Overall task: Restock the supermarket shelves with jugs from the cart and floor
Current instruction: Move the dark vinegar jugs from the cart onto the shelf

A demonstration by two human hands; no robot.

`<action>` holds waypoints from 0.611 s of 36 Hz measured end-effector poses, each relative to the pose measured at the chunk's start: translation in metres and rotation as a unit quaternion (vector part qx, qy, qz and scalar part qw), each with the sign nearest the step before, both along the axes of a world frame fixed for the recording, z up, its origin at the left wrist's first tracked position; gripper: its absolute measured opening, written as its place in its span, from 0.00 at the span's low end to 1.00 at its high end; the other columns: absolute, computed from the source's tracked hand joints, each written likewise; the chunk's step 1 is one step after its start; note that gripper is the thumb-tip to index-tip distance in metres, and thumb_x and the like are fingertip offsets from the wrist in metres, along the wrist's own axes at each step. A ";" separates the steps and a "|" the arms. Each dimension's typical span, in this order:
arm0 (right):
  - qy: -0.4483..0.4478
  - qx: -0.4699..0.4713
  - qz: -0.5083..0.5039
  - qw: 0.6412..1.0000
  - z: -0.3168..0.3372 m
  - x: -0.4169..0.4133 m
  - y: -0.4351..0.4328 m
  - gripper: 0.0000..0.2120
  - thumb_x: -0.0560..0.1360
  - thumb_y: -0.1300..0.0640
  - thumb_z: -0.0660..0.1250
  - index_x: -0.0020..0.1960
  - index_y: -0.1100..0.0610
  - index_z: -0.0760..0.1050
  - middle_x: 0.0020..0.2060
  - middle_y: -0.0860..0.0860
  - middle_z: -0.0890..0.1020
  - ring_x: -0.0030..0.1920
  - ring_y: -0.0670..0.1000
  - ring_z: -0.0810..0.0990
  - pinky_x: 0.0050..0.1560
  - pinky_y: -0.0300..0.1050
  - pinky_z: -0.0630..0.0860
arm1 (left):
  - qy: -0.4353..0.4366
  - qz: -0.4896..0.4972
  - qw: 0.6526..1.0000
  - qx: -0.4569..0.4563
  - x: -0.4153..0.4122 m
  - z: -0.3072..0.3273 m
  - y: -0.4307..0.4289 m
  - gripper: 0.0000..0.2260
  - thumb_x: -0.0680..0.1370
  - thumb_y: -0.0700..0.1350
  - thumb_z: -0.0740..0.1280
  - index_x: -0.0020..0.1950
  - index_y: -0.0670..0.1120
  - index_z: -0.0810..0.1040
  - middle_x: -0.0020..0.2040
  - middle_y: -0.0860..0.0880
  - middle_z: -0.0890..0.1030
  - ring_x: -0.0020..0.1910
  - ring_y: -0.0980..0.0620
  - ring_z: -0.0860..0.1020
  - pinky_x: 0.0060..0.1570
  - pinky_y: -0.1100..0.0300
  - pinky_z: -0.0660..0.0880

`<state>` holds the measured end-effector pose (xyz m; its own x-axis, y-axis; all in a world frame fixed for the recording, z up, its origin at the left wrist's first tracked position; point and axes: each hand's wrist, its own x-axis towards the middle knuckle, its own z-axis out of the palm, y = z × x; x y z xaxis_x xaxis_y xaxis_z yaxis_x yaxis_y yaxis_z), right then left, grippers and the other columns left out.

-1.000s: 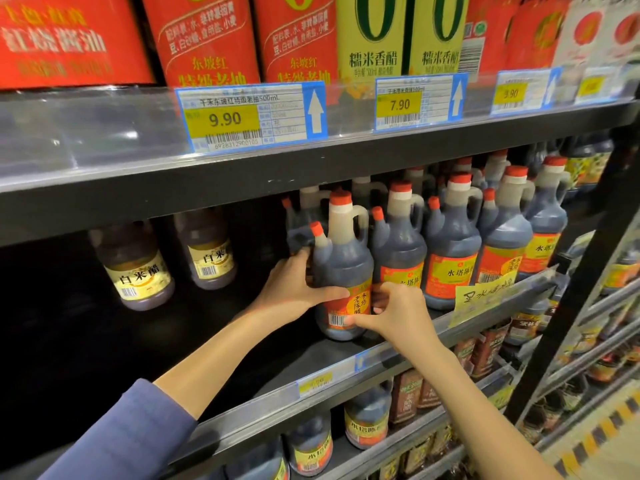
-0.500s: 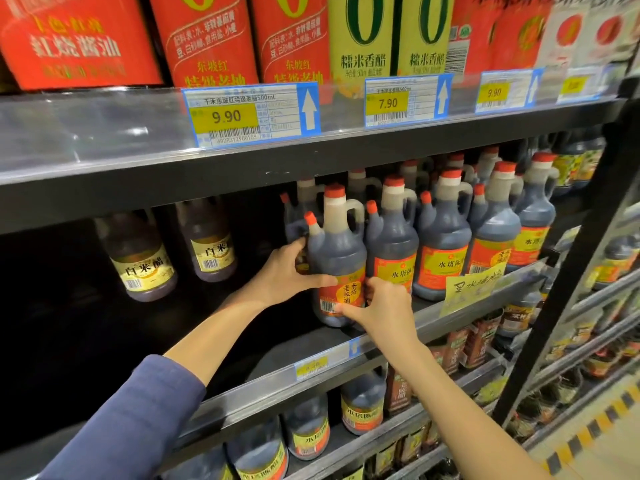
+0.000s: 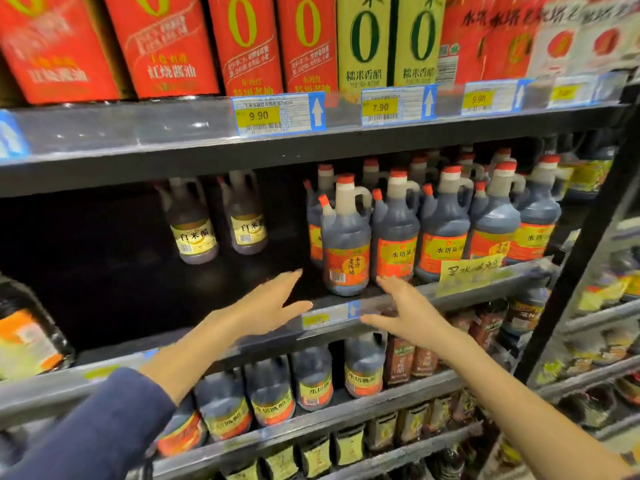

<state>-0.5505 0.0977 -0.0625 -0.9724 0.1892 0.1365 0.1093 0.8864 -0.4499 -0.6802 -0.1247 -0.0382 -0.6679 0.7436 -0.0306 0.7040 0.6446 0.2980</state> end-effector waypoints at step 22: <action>-0.169 0.244 0.270 0.916 -0.061 0.141 -0.110 0.28 0.76 0.38 0.60 0.63 0.59 0.68 0.61 0.57 0.73 0.60 0.57 0.72 0.58 0.49 0.70 | 0.001 0.167 0.966 -0.197 0.270 -0.070 -0.175 0.31 0.79 0.59 0.60 0.76 0.43 0.59 0.75 0.45 0.64 0.72 0.48 0.64 0.68 0.57 0.63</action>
